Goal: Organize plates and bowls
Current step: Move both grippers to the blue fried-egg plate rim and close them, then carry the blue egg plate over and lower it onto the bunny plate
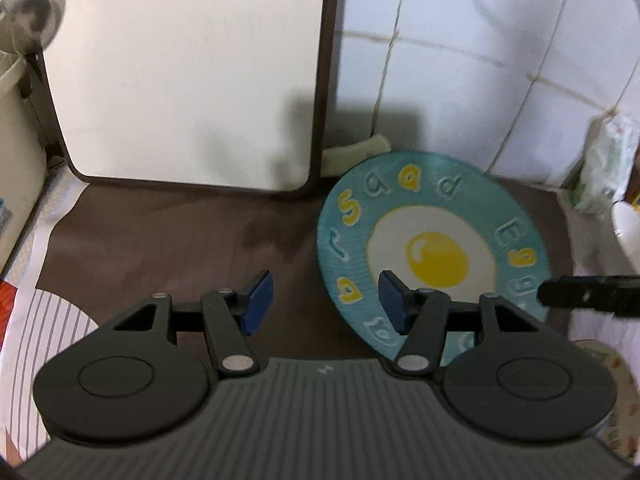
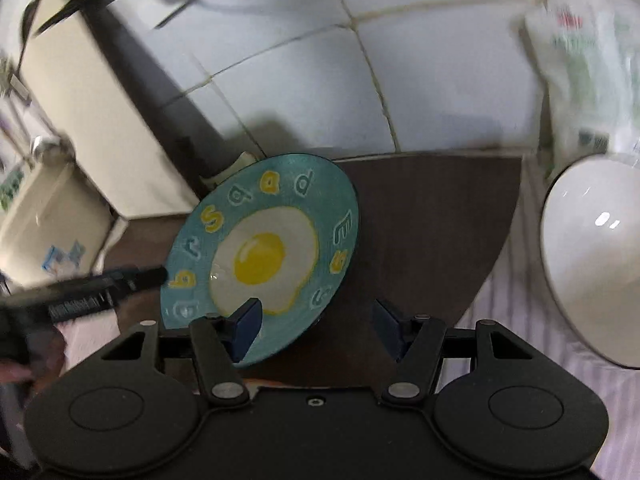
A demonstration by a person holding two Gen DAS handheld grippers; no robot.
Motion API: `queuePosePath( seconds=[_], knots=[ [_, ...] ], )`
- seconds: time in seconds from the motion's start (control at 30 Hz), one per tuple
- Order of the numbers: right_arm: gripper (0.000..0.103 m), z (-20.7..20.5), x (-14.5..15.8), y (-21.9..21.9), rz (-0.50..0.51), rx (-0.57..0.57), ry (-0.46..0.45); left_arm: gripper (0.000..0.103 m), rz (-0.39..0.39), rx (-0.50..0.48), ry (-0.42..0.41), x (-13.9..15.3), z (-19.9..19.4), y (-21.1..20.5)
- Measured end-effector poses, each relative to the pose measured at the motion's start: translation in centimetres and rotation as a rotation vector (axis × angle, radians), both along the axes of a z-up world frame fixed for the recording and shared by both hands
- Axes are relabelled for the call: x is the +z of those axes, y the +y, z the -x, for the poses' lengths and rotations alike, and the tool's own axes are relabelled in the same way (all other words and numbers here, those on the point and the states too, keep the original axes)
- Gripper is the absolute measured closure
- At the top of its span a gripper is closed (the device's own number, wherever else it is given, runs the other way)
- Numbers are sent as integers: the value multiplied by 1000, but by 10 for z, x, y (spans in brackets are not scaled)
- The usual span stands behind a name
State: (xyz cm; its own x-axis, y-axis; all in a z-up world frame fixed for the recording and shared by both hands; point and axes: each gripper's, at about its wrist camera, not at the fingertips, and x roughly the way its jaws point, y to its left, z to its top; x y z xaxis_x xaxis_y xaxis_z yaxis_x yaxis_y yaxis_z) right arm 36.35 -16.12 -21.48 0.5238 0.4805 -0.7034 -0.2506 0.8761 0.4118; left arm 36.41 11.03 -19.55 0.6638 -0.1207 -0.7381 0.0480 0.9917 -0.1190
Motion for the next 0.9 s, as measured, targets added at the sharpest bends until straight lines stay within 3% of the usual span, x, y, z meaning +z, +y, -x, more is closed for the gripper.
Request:
queuePosePath(
  seconds=[0.03, 0.07, 0.1, 0.27, 0.4, 0.53, 0.9],
  knots=[
    [44, -4, -4, -1, -14, -16, 16, 46, 9, -5, 7, -3, -3, 0],
    [61, -8, -7, -3, -14, -28, 34, 46, 26, -15, 13, -6, -5, 2],
    [68, -11, -8, -4, -7, -42, 41, 46, 48, -13, 22, -9, -7, 4],
    [72, -17, -10, -12, -65, -45, 53, 50, 102, -5, 57, -19, -19, 9],
    [76, -18, -13, -14, -85, -46, 59, 66, 148, 3, 88, -27, -24, 12],
    [88, -22, -19, -13, -107, -61, 66, 82, 181, -13, 75, -28, -24, 12],
    [89, -20, -15, -6, -102, -78, 30, 83, 154, -21, 48, -20, -19, 2]
  ],
)
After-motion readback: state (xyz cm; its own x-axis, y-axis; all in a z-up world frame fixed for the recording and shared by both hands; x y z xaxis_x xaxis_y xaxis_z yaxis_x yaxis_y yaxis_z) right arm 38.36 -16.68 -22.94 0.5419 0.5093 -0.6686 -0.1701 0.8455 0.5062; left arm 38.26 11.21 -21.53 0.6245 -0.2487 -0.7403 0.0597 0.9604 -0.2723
